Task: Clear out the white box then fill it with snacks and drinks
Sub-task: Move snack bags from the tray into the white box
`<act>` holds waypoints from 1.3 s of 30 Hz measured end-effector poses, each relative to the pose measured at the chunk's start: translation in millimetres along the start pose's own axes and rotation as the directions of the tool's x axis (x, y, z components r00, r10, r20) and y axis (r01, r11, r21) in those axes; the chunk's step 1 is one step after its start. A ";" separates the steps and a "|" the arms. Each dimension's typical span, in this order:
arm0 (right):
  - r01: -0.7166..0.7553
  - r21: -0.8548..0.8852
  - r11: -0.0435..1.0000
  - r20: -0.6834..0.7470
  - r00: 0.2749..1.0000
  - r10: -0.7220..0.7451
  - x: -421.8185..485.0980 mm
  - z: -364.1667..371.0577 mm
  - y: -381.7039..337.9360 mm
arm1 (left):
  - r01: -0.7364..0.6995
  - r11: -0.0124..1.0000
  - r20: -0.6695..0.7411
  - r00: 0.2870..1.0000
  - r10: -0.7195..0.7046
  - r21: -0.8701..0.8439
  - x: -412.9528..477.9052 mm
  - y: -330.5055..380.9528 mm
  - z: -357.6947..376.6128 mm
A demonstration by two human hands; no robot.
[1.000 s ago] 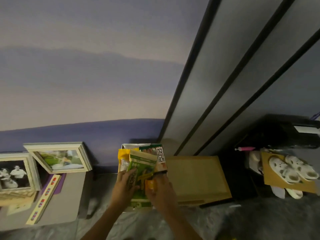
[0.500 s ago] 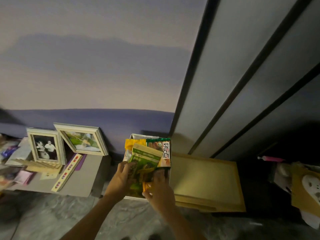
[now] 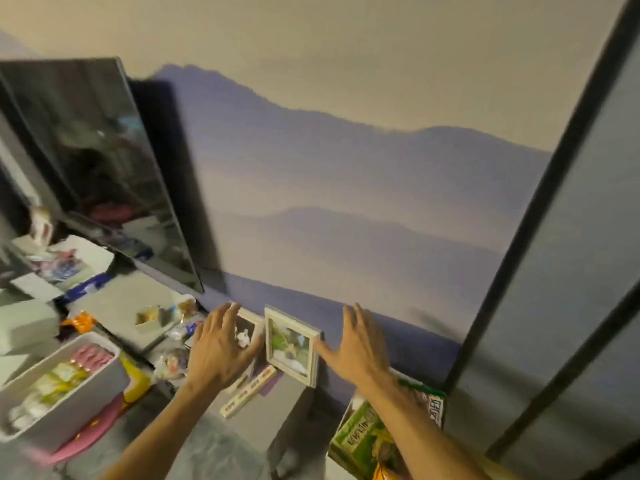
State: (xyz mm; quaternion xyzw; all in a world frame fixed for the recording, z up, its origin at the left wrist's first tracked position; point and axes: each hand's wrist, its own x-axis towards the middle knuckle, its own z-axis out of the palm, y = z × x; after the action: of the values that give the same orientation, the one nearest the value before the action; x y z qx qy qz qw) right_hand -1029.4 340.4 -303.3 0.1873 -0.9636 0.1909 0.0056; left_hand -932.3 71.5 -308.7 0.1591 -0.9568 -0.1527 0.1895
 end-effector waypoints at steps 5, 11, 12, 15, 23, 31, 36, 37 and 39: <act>0.241 0.045 0.969 -0.012 0.970 -0.241 33.7 -1.5 -130.5 | 0.266 0.960 -0.189 0.951 -0.245 0.093 -20.5 -76.3 -101.5; 0.438 0.118 0.891 0.053 0.894 -0.446 34.0 32.3 -279.2 | 0.504 0.859 -0.327 0.830 -0.452 0.093 -74.0 -179.3 -179.1; 0.465 0.117 0.877 0.067 0.878 -0.475 32.2 39.7 -301.5 | 0.535 0.840 -0.336 0.810 -0.480 0.087 -81.7 -198.2 -187.3; 0.531 0.096 0.842 0.103 0.836 -0.539 30.1 65.3 -364.7 | 0.610 0.789 -0.354 0.756 -0.551 0.074 -101.6 -252.6 -206.8; 0.588 0.076 0.805 0.213 0.779 -0.589 46.1 139.0 -511.7 | 0.710 0.705 -0.305 0.674 -0.673 0.012 -130.5 -387.6 -224.5; 0.614 0.051 0.788 0.318 0.738 -0.596 75.1 222.3 -595.9 | 0.767 0.641 -0.214 0.630 -0.747 0.018 -112.3 -481.8 -220.3; 0.596 0.080 0.799 0.377 0.724 -0.578 114.4 285.0 -634.4 | 0.802 0.597 -0.155 0.594 -0.789 0.032 -83.7 -534.2 -197.1; 0.593 0.082 0.801 0.389 0.721 -0.574 124.6 299.0 -641.9 | 0.805 0.592 -0.140 0.591 -0.795 0.035 -74.8 -543.7 -191.4; 0.594 0.083 0.800 0.415 0.710 -0.569 148.4 331.7 -657.4 | 0.808 0.588 -0.113 0.589 -0.801 0.044 -54.0 -565.6 -177.7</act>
State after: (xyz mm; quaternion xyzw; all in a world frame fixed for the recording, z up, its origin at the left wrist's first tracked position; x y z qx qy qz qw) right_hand -908.4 -398.9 -358.2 0.5171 -0.8381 0.1068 -0.1366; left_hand -672.4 -460.7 -368.5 0.5886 -0.7790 -0.1717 0.1312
